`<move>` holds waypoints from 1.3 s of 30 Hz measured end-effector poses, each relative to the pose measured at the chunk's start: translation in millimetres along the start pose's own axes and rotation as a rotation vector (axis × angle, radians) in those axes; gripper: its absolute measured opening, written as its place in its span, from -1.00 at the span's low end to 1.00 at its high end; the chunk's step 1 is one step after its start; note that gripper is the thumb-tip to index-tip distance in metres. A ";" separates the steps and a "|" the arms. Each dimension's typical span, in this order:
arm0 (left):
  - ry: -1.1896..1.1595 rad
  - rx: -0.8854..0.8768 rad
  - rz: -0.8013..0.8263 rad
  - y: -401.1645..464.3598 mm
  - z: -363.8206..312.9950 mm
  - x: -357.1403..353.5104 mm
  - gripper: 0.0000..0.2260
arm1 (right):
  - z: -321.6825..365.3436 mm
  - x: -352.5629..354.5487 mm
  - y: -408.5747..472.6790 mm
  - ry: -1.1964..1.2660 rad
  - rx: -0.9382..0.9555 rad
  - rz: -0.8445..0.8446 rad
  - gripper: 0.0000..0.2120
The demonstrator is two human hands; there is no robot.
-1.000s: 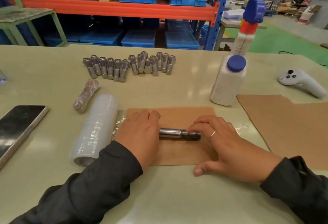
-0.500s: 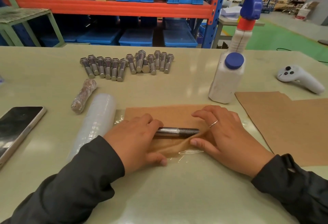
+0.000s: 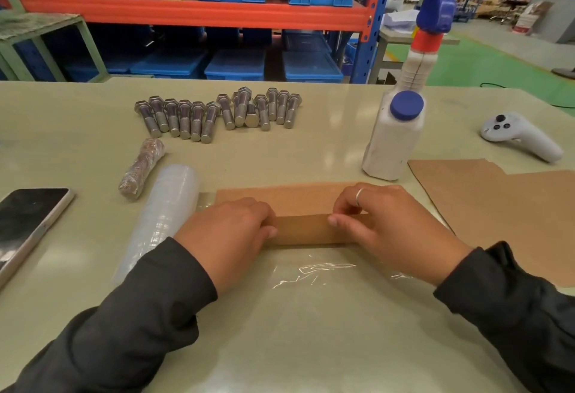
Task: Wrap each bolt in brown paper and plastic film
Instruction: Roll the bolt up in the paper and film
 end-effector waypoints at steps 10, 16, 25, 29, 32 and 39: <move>-0.112 0.108 -0.090 0.6 9.2 5.6 -0.87 | -27.2 -25.7 12.2 0.142 -0.192 0.146 -0.85; -0.199 0.149 -0.159 -0.1 7.9 7.4 -0.95 | -33.6 -32.6 13.1 0.326 -0.266 0.143 -0.87; 0.063 0.063 -0.117 -1.0 -5.2 6.2 -0.69 | -24.4 -36.9 8.8 0.257 -0.194 0.202 -0.71; 0.118 0.089 -0.038 -5.3 -5.0 2.2 -0.66 | -25.5 -40.6 7.6 0.158 -0.161 0.242 -0.67; 0.154 0.072 0.014 -4.5 -6.8 -3.0 -0.70 | -29.0 -40.0 8.2 0.098 -0.127 0.224 -0.70; 0.175 0.062 0.002 -3.9 -8.6 -2.1 -0.71 | -65.6 -26.2 26.7 -0.015 -0.206 0.087 -0.45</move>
Point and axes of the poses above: each hand's wrist, its own y-axis towards the middle knuckle, its own x-axis out of the back of the hand, z = x × y, the point moved 10 cm from there along y, towards the middle knuckle, and after that the axes turned 9 degrees about -z, right-handed, at the moved point
